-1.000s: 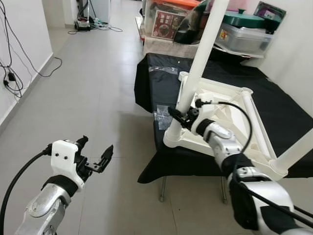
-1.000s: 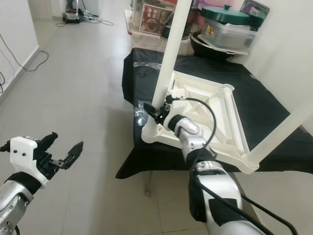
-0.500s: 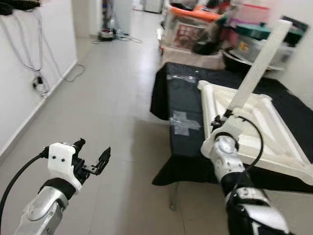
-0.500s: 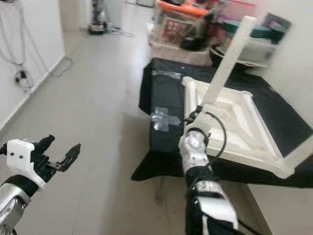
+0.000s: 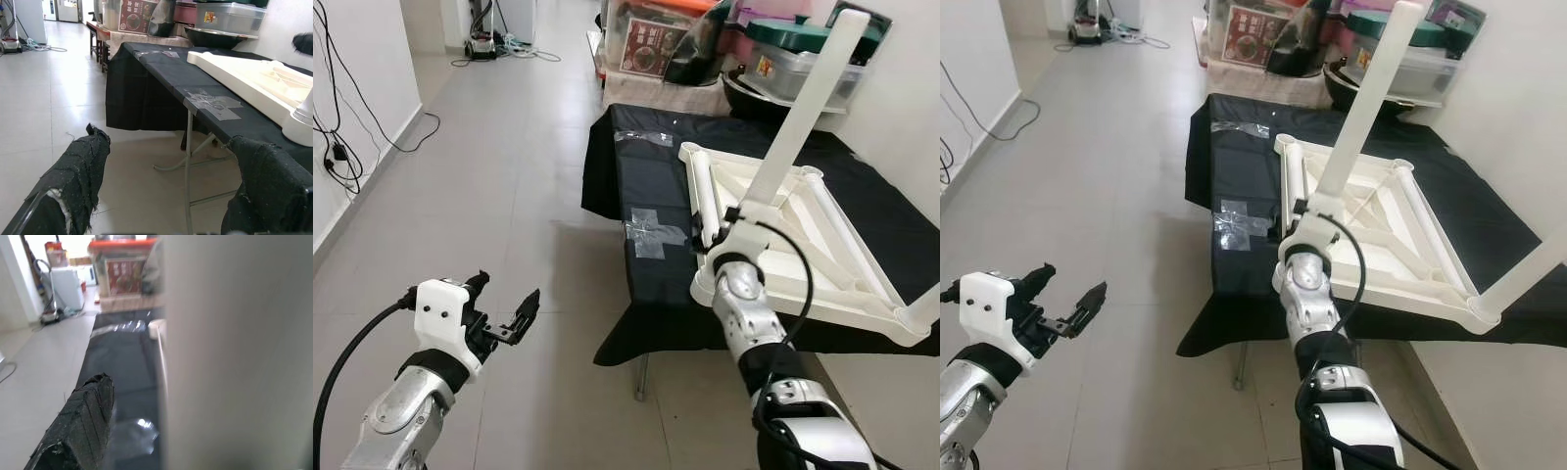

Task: Building children table

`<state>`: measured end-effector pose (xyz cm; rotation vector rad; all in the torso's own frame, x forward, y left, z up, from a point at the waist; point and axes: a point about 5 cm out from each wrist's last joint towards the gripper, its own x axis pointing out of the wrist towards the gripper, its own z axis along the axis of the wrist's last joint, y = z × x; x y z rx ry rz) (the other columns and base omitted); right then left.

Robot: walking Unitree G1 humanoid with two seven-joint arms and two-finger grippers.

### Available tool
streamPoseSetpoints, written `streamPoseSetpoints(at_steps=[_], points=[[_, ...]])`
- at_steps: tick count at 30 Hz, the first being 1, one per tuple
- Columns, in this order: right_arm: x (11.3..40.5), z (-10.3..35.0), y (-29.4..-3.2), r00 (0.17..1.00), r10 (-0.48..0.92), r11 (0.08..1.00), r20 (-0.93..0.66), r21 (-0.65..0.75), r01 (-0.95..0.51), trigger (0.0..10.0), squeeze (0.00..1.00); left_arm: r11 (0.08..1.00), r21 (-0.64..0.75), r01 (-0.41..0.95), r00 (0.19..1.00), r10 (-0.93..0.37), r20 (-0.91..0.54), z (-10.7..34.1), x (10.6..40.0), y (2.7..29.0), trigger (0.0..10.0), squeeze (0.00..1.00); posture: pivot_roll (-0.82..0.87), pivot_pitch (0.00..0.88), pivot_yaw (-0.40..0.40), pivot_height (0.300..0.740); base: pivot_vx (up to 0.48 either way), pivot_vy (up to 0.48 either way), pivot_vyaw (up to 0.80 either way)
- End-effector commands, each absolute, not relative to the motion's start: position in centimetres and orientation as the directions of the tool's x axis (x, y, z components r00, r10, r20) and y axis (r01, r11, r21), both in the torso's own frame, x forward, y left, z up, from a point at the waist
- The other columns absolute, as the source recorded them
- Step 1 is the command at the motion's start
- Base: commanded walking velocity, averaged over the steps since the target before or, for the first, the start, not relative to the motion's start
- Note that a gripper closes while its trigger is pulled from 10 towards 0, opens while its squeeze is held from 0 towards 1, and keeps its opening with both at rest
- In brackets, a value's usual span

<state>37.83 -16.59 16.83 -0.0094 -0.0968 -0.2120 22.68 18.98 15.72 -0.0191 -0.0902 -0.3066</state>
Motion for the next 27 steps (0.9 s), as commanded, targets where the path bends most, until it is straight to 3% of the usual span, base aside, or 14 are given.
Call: streamPoseSetpoints(at_steps=[1,8,12,13,20,26,27], points=[[37.3,16.6,-17.8,0.963,-0.250,0.967,0.097,-0.019,0.253,10.0,1.00,0.953,-0.012,0.302,0.950,-0.300,0.087,15.5,22.7,18.8,10.0,0.00,0.15,0.000,-0.175,0.740,0.000,0.000,0.00],[34.7,15.6,-18.7,0.968,-0.237,0.968,0.085,-0.065,0.242,10.0,1.00,0.958,-0.001,0.285,0.955,-0.284,0.088,15.5,22.5,19.0,10.0,0.00,0.13,0.000,-0.173,0.740,0.000,0.000,0.00],[32.5,16.4,-16.2,0.995,0.039,0.999,0.091,0.025,-0.042,10.0,0.98,0.963,0.005,0.268,0.959,-0.267,0.090,15.5,22.3,19.1,10.0,0.00,0.11,0.000,-0.156,0.740,0.000,0.000,0.00],[31.8,16.6,-15.8,0.988,0.117,0.993,0.101,0.000,-0.117,10.0,0.00,0.965,0.003,0.261,0.961,-0.260,0.090,15.5,22.3,19.2,10.0,0.00,0.11,0.000,-0.156,0.740,0.000,0.000,0.00],[30.8,16.3,-16.0,0.975,0.223,0.972,0.014,-0.083,-0.221,10.0,0.00,0.970,0.021,0.244,0.965,-0.245,0.089,15.6,22.3,19.4,10.0,0.00,0.09,0.000,-0.151,0.740,0.000,0.000,0.00],[31.2,15.9,-17.8,0.997,0.075,0.984,0.030,-0.167,-0.069,10.0,0.00,0.971,0.039,0.234,0.967,-0.237,0.090,15.6,22.3,19.4,10.0,0.00,0.09,0.000,-0.157,0.740,0.000,0.000,0.00],[30.9,15.8,-18.9,0.999,-0.009,0.981,0.048,-0.192,0.019,10.0,0.00,0.973,0.040,0.229,0.968,-0.232,0.092,15.6,22.3,19.4,10.0,0.00,0.09,0.000,-0.161,0.740,0.000,-0.480,0.00]])
